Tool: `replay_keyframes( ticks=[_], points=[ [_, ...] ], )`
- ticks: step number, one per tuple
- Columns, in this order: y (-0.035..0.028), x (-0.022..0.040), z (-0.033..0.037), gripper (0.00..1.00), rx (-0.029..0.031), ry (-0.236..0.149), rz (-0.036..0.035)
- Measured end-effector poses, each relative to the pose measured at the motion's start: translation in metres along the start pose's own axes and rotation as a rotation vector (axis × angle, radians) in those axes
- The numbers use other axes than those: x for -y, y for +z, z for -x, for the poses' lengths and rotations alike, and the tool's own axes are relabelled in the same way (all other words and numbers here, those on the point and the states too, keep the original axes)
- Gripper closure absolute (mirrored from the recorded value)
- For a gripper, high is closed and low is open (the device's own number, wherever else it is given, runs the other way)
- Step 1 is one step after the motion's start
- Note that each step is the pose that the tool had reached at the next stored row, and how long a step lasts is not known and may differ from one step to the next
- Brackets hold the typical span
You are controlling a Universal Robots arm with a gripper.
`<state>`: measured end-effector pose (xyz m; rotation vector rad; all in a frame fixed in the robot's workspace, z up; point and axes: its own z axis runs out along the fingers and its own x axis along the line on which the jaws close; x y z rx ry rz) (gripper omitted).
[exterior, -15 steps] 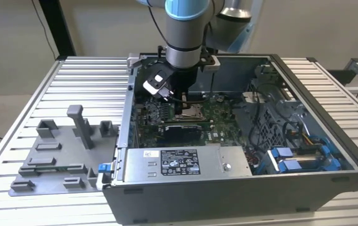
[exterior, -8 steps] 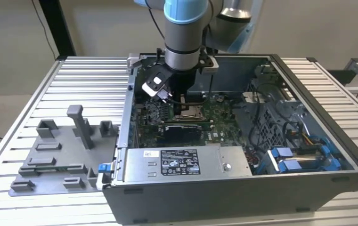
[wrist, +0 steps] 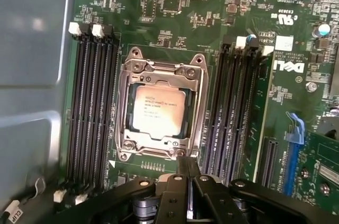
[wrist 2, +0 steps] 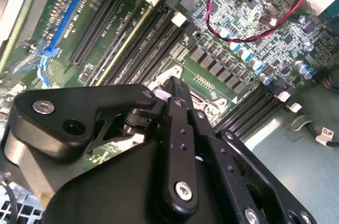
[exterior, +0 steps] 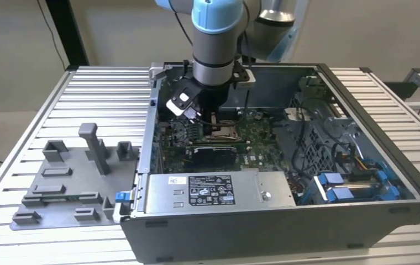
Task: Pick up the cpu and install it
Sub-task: 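Install the second cpu locking lever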
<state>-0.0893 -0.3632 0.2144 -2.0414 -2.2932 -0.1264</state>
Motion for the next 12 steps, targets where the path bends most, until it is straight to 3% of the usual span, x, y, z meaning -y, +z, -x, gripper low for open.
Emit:
replay_keyframes(
  ticks=[12],
  points=[
    [0.0113,0.0035,0.0009,1.0,-0.0172,0.002,0.0021]
  ],
)
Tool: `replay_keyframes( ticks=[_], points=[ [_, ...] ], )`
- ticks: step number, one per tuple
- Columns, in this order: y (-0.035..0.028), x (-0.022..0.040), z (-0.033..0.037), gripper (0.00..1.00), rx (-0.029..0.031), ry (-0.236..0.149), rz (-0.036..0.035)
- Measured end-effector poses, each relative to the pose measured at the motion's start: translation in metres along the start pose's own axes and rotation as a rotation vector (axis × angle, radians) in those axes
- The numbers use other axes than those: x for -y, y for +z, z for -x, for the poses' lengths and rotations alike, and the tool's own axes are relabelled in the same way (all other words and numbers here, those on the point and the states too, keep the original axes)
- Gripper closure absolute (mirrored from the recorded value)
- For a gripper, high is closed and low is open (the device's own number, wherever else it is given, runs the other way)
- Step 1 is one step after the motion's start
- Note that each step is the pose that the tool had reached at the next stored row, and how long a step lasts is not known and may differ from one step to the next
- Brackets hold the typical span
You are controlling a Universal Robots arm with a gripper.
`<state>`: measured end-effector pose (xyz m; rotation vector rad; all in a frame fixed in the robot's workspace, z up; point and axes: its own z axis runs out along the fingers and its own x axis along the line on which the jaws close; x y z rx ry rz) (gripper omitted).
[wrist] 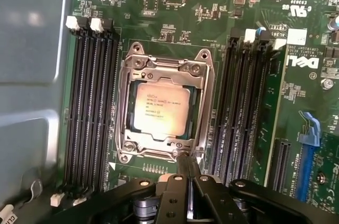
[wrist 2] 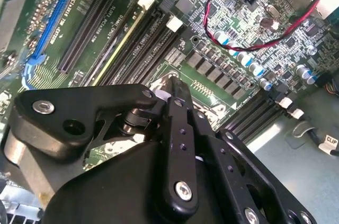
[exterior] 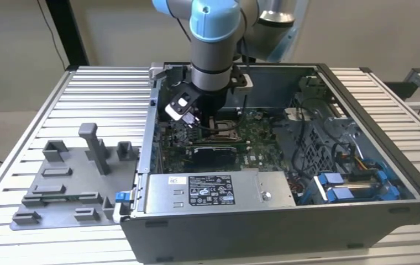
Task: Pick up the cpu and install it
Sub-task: 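Install the second cpu locking lever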
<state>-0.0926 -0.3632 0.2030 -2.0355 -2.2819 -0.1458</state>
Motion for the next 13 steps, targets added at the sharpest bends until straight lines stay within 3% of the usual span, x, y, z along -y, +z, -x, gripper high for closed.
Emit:
replay_keyframes(
  ticks=[13],
  points=[
    [0.0022,0.0009,0.0035,1.0,-0.0032,0.001,-0.0013]
  ],
)
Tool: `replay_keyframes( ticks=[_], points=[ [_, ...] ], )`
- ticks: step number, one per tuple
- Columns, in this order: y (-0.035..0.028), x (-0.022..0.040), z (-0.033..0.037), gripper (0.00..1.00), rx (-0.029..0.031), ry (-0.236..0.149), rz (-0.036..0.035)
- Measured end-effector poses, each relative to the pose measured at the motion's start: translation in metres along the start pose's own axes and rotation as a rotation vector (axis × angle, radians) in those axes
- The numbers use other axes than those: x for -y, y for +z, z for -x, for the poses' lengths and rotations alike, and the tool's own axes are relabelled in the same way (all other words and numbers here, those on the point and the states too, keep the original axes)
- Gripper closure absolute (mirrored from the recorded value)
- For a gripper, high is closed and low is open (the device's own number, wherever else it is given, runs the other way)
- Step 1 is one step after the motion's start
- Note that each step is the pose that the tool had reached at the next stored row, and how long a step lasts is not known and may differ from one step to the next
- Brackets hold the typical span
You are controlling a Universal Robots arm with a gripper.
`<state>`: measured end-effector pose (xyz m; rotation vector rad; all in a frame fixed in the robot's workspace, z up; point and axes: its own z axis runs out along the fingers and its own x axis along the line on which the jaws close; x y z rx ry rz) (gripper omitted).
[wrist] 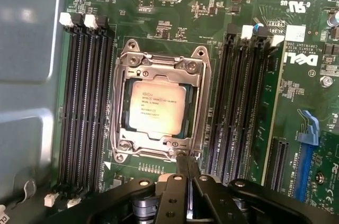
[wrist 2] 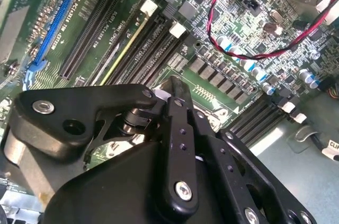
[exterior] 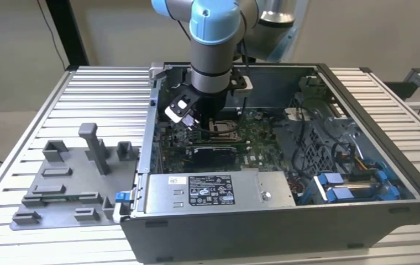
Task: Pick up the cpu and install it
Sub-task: 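Install the second cpu locking lever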
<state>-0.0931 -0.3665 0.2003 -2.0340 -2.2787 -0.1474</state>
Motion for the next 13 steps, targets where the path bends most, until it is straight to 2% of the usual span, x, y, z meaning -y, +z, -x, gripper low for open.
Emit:
replay_keyframes(
  ticks=[13],
  points=[
    [0.0013,0.0002,0.0023,1.0,-0.0005,0.0,-0.0033]
  ],
)
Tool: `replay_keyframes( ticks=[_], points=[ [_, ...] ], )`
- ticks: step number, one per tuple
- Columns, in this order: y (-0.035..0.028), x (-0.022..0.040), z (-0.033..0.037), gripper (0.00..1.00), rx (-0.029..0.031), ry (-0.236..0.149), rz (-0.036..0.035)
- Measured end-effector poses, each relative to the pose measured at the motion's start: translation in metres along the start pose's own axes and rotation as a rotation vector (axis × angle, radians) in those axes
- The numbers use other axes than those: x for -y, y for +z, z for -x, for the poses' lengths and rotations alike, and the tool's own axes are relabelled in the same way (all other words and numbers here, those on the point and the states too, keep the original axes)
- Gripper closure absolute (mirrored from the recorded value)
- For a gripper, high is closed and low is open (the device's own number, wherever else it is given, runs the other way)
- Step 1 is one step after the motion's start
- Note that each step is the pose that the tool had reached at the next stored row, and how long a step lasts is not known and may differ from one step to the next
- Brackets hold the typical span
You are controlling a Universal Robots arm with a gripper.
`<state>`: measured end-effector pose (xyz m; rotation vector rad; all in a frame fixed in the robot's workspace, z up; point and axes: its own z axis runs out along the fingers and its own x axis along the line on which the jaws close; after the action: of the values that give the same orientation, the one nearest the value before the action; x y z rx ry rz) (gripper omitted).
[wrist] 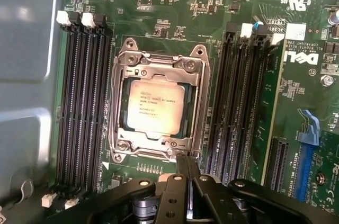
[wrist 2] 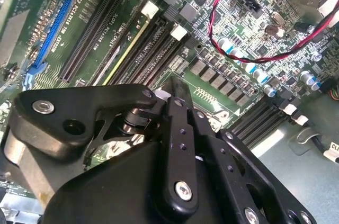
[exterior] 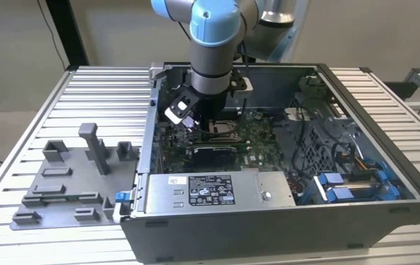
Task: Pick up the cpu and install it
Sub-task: 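Install the second cpu locking lever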
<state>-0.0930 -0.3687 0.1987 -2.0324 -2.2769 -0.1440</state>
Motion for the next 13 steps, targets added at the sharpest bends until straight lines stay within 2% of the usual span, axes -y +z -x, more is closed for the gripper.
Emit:
replay_keyframes(
  ticks=[13],
  points=[
    [0.0,0.0005,0.0042,1.0,-0.0005,0.001,-0.0063]
  ],
)
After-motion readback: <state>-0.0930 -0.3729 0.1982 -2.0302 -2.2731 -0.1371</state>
